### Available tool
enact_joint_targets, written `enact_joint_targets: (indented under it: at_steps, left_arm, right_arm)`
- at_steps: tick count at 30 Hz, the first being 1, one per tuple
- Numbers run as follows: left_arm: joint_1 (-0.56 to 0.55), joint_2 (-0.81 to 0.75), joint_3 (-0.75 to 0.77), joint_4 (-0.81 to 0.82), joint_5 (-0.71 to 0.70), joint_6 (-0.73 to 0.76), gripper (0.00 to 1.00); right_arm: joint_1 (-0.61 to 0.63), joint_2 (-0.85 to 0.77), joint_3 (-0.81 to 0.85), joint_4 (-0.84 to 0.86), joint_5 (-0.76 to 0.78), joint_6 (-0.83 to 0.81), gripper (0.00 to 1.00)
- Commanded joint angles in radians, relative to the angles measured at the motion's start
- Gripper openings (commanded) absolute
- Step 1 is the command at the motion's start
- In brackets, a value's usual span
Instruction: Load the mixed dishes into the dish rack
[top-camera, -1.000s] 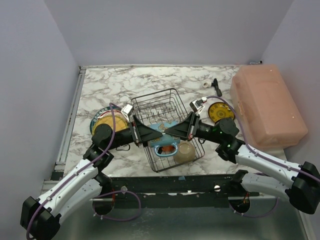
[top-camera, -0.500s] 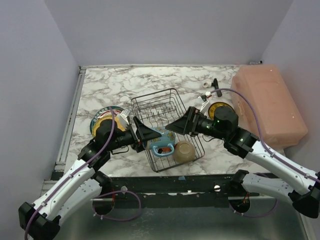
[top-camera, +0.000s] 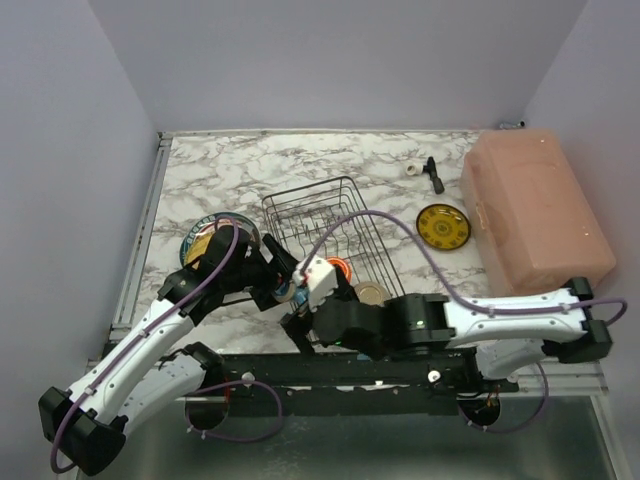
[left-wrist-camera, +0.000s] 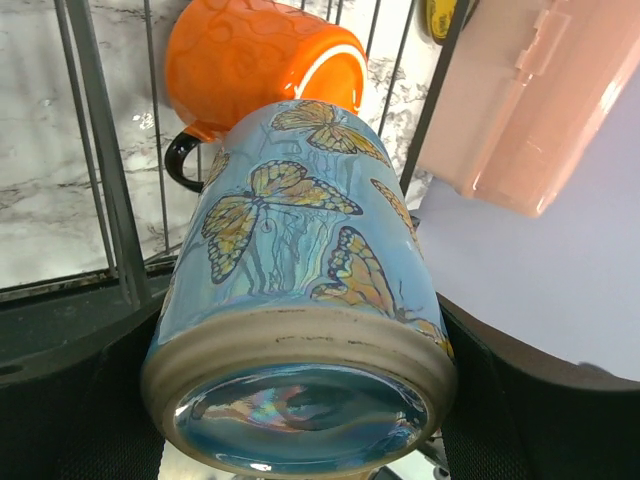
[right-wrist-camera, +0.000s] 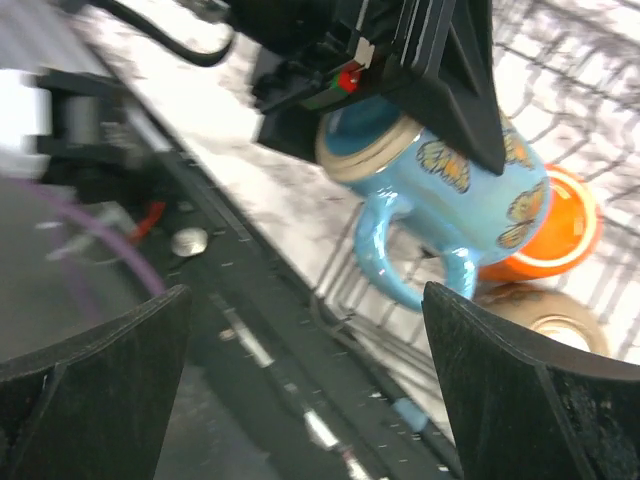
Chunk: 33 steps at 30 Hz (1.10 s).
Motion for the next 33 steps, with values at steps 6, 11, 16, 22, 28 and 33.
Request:
enact_joint_targets:
  at_steps: [6,11,16,22,28,33]
  left_arm:
    - [0.005,0.007,0.097,-0.035,0.007,-0.052,0.0]
    - [0.004,0.006,0.072,-0.019,0.032,-0.071,0.0]
    - [0.005,-0.003,0.07,-0.035,0.04,-0.08,0.0]
    - [0.004,-0.019,0.048,-0.014,0.061,-0.108,0.0]
    - [0.004,-0.027,0.029,-0.005,0.076,-0.118,0.0]
    - [0.005,-0.063,-0.002,0.021,0.077,-0.134,0.0]
  right_arm:
    - [0.074,0.383,0.265,-0.449,0.539,-0.037,0.91]
    - [0.074,0.443,0.284,-0.386,0.554,-0.135,0.79]
    - [0.074,0.469,0.291,-0.31,0.552,-0.223,0.61]
    - [0.072,0.516,0.31,-0.301,0.614,-0.244,0.59]
    - [0.053,0.566,0.313,-0.336,0.655,-0.235,0.51]
    - [0.029,0.584,0.328,-0.344,0.663,-0.225,0.41]
